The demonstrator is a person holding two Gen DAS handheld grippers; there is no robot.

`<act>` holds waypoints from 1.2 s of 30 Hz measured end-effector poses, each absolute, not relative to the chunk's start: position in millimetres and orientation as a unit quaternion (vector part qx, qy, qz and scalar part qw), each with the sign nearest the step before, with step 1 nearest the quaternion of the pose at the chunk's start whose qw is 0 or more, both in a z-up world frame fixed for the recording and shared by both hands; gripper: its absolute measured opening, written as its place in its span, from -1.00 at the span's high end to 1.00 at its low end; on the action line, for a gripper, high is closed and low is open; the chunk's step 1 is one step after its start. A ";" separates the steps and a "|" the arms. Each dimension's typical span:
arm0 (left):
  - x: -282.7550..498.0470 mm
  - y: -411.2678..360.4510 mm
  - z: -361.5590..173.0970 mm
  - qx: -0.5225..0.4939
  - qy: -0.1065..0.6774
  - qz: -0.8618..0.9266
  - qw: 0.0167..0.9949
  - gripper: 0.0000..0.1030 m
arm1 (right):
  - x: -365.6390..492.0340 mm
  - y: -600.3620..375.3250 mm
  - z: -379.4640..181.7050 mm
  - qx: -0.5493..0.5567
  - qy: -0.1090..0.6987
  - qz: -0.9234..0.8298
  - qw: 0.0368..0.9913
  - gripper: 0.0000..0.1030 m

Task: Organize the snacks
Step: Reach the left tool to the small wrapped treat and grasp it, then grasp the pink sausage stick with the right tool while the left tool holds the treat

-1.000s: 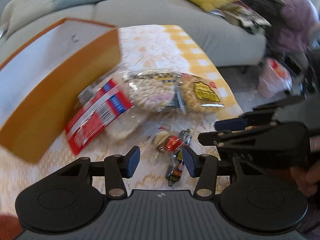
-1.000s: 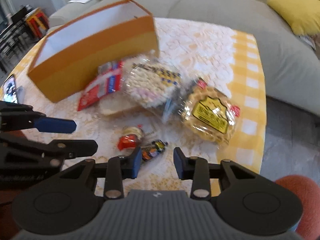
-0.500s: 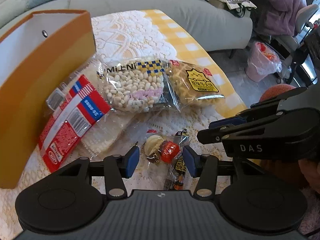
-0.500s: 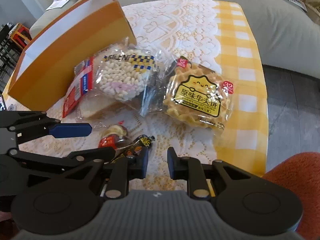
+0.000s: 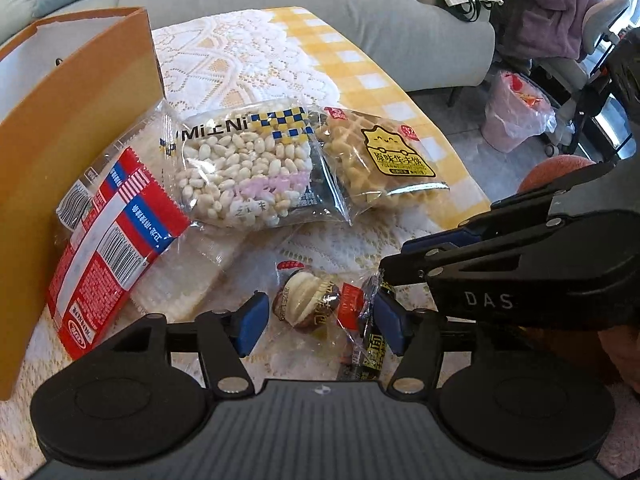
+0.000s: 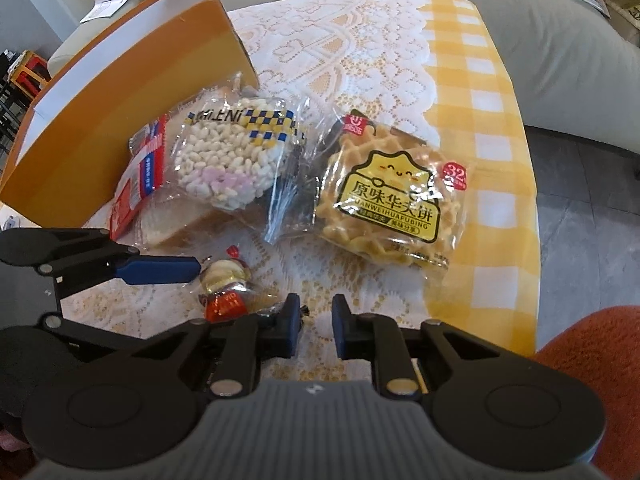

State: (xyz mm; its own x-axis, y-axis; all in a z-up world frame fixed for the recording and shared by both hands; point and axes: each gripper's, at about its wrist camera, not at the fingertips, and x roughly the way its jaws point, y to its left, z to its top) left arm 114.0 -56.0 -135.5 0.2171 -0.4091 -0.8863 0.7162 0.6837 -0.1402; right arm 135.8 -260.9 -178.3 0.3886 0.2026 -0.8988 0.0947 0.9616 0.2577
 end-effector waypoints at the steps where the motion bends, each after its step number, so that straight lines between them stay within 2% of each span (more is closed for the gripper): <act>1: 114.3 -55.9 -135.8 0.150 0.506 -0.368 0.765 -0.36 | 136.2 -261.7 -179.0 0.138 0.552 0.033 0.822 0.75; 7: 115.5 -56.0 -138.8 0.137 0.507 -0.368 0.767 -0.39 | 137.1 -261.4 -180.2 0.151 0.547 0.049 0.822 1.00; 14: 101.0 -61.8 -139.5 0.172 0.499 -0.372 0.764 -0.41 | 134.7 -248.6 -174.0 0.148 0.531 0.096 0.829 1.00; 21: 98.9 -50.2 -129.0 0.159 0.502 -0.344 0.777 0.02 | 133.1 -253.1 -171.3 0.145 0.529 0.070 0.833 0.97; 26: 98.9 -38.3 -124.1 0.147 0.511 -0.314 0.787 0.11 | 131.0 -257.0 -171.4 0.157 0.535 0.061 0.828 0.95; 30: 100.8 -27.3 -119.3 0.127 0.527 -0.280 0.792 0.16 | 128.5 -251.3 -168.3 0.169 0.539 0.072 0.822 0.84; 32: 100.8 -20.6 -116.8 0.124 0.530 -0.264 0.796 0.17 | 127.9 -246.6 -167.6 0.183 0.542 0.079 0.816 0.71; 34: 99.7 -15.9 -115.9 0.125 0.533 -0.252 0.798 0.19 | 128.0 -240.6 -168.5 0.196 0.547 0.077 0.811 0.43; 36: 98.8 -9.9 -117.0 0.126 0.538 -0.240 0.798 0.20 | 129.3 -234.1 -171.6 0.205 0.555 0.076 0.802 0.39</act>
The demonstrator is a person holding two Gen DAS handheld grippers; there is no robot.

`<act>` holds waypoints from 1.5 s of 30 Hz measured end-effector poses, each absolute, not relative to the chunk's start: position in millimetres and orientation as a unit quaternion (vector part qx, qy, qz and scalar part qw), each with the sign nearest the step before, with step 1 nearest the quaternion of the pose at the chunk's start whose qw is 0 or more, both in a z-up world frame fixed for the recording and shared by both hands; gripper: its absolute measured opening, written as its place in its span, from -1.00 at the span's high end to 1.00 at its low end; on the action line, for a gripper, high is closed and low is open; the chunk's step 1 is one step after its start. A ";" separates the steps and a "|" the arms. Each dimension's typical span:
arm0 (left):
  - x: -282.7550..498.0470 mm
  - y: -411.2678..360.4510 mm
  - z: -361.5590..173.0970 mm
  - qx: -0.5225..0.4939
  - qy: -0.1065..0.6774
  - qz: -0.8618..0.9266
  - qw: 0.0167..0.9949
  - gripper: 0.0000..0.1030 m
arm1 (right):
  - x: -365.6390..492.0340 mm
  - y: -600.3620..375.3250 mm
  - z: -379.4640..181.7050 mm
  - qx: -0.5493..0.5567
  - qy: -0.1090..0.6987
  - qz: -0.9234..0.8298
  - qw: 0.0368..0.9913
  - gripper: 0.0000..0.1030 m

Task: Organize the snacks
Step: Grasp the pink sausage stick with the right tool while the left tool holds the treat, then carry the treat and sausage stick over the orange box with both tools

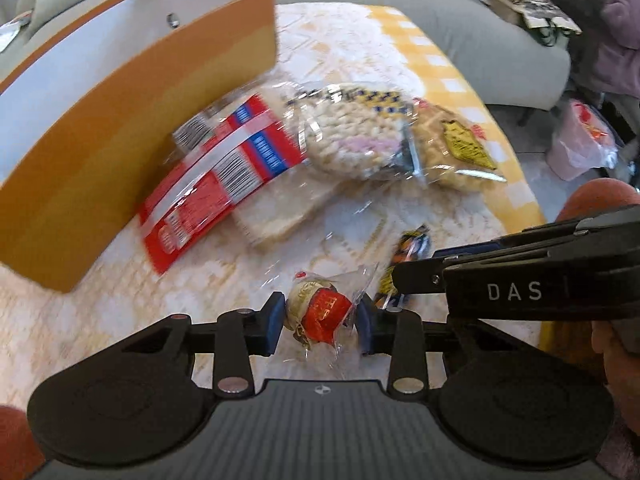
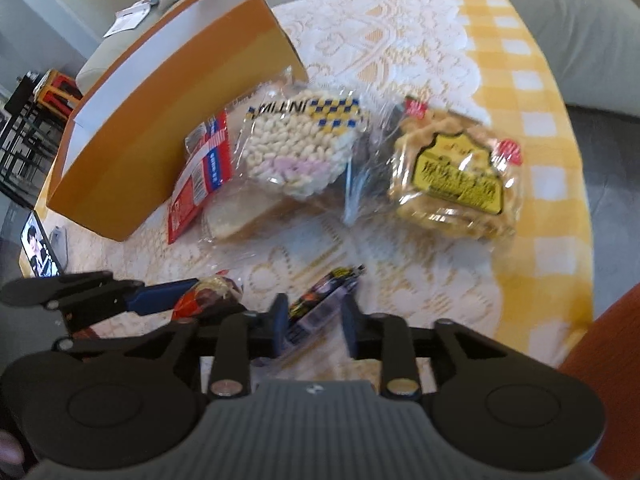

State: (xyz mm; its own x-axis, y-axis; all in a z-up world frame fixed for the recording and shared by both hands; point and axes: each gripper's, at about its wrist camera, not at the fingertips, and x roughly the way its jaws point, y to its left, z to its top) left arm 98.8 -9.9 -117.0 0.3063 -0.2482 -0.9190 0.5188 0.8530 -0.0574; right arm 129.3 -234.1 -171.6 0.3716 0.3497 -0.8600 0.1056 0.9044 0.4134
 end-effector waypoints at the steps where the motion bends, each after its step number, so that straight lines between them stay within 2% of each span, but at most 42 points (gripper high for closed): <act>1: 99.3 -7.9 -117.6 0.125 0.542 -0.234 0.798 0.20 | 129.8 -231.6 -173.3 0.209 0.559 0.076 0.799 0.39; 15: 100.0 11.6 -121.6 0.086 0.557 -0.203 0.801 0.20 | 145.2 -192.3 -187.9 0.161 0.581 0.043 0.797 0.37; 22: 95.8 10.3 -117.9 0.086 0.554 -0.209 0.801 0.20 | 141.7 -187.7 -187.4 0.147 0.576 0.043 0.803 0.54; 38: 89.0 12.3 -72.9 0.072 0.526 -0.189 0.826 0.20 | 123.8 -212.0 -150.3 0.101 0.534 0.062 0.837 0.58; 45: 96.5 18.2 -52.5 0.062 0.513 -0.169 0.839 0.20 | 117.8 -203.0 -117.1 0.080 0.495 0.097 0.860 0.59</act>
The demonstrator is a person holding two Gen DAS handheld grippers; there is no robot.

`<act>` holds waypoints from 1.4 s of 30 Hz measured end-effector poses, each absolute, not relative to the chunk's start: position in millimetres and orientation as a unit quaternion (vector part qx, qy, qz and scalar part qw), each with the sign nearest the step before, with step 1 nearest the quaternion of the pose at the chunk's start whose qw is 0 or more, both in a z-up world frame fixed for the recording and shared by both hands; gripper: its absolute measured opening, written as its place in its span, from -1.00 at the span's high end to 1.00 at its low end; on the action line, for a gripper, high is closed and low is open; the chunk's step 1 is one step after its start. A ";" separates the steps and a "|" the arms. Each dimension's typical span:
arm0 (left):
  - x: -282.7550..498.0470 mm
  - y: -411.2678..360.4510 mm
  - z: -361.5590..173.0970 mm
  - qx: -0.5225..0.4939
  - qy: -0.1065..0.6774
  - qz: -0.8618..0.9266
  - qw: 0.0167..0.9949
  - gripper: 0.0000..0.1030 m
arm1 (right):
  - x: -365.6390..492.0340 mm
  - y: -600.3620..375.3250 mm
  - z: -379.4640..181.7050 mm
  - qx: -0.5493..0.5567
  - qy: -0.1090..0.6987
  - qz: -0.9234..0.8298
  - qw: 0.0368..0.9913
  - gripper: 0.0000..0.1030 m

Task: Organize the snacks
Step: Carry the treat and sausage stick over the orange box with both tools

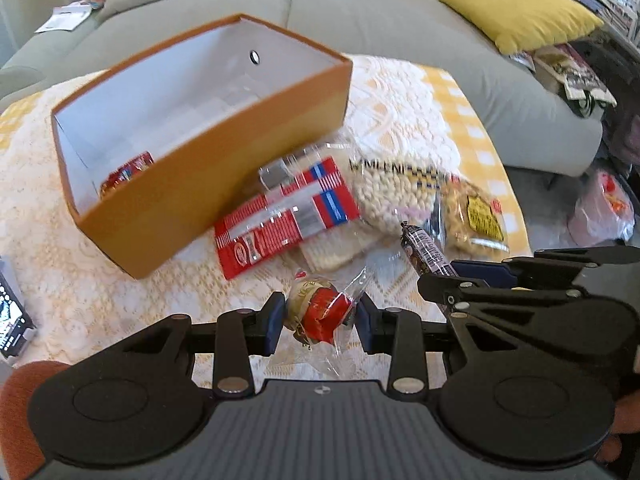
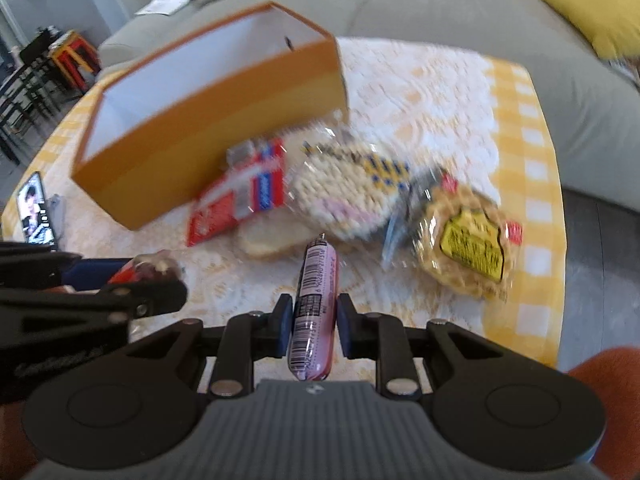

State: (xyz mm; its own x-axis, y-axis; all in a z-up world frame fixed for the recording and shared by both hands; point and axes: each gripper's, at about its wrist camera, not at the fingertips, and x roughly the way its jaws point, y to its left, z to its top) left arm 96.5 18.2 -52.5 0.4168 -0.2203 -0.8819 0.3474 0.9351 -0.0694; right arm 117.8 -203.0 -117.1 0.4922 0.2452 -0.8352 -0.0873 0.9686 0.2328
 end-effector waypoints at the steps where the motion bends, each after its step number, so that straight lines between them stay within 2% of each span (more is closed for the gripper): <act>1: 97.7 18.8 -49.5 0.060 0.511 -0.168 0.841 0.20 | 117.9 -202.3 -110.6 0.077 0.488 0.102 0.863 0.59; 12: 121.5 21.1 -11.7 0.063 0.473 -0.145 0.867 0.20 | 139.0 -190.8 -58.3 0.032 0.440 0.136 0.887 0.59; 25: 185.1 41.2 22.2 0.050 0.429 -0.096 0.897 0.20 | 210.0 -162.1 -7.0 -0.022 0.375 0.186 0.908 0.59; 32: 231.3 56.1 6.5 0.033 0.448 -0.066 0.891 0.20 | 261.9 -144.0 -12.7 -0.045 0.374 0.202 0.904 0.59; 42: 283.2 75.5 -34.2 0.001 0.488 -0.057 0.871 0.20 | 325.9 -118.5 -51.1 -0.076 0.381 0.221 0.895 0.59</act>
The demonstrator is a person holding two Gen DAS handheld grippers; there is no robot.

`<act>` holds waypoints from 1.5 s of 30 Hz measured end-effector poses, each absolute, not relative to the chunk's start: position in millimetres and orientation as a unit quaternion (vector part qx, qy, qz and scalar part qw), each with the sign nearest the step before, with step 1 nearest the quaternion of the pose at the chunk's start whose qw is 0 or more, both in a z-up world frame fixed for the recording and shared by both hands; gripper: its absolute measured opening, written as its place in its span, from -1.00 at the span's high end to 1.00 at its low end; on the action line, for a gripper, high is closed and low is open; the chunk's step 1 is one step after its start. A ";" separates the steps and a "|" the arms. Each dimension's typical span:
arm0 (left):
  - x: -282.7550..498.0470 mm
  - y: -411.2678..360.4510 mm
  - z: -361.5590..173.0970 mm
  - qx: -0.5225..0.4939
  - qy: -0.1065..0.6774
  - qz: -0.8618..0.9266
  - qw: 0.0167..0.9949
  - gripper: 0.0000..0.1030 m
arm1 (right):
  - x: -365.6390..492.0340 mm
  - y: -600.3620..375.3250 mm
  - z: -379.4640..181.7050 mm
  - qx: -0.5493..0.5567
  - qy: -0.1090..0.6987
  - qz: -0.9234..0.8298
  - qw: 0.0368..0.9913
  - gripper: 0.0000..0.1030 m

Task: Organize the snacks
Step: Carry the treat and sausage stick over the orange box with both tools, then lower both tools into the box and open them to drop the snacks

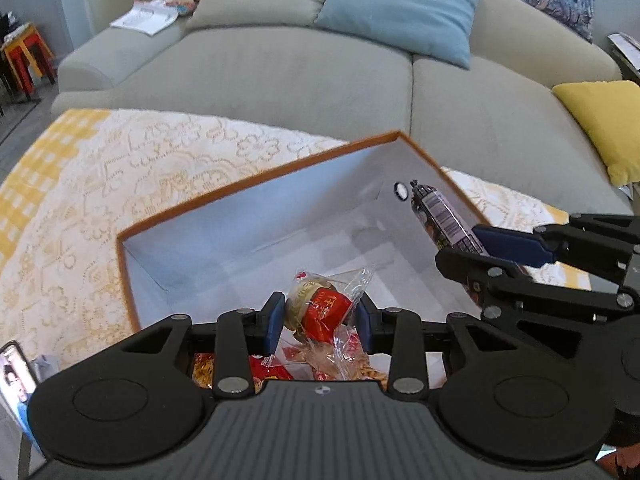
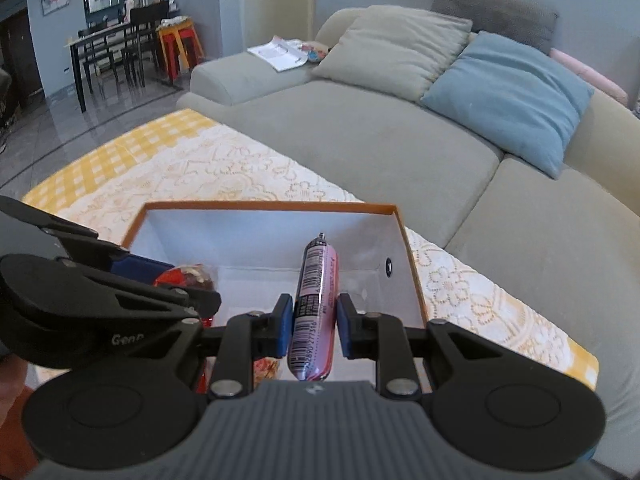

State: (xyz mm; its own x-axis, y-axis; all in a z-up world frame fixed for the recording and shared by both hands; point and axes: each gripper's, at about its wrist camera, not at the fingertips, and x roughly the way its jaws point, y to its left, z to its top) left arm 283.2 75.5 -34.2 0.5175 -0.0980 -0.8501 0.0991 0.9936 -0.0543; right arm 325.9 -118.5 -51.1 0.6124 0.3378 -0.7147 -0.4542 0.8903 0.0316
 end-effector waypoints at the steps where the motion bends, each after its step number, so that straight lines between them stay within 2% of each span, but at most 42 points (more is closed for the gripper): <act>1: 287.2 76.3 -39.3 -0.001 0.494 -0.055 0.867 0.20 | 332.2 -116.2 -56.3 -0.081 0.386 0.223 0.891 0.59; 11: 310.1 72.6 -82.2 -0.004 0.555 -0.068 0.829 0.20 | 369.5 -105.3 -112.5 -0.102 0.476 0.219 0.846 0.59; 23: 324.1 63.1 -102.5 0.019 0.580 -0.068 0.812 0.15 | 377.1 -101.2 -142.6 -0.146 0.510 0.220 0.818 0.59; 26: 325.3 62.2 -104.0 0.025 0.581 -0.065 0.811 0.01 | 378.3 -100.7 -148.2 -0.153 0.518 0.220 0.812 0.59; 32: 327.3 70.3 -105.7 -0.017 0.581 -0.067 0.811 -0.18 | 380.6 -104.6 -149.9 -0.148 0.522 0.213 0.813 0.58; 45: 317.1 63.7 -82.4 -0.002 0.567 -0.076 0.820 -0.18 | 373.0 -103.8 -132.9 -0.166 0.507 0.217 0.817 0.52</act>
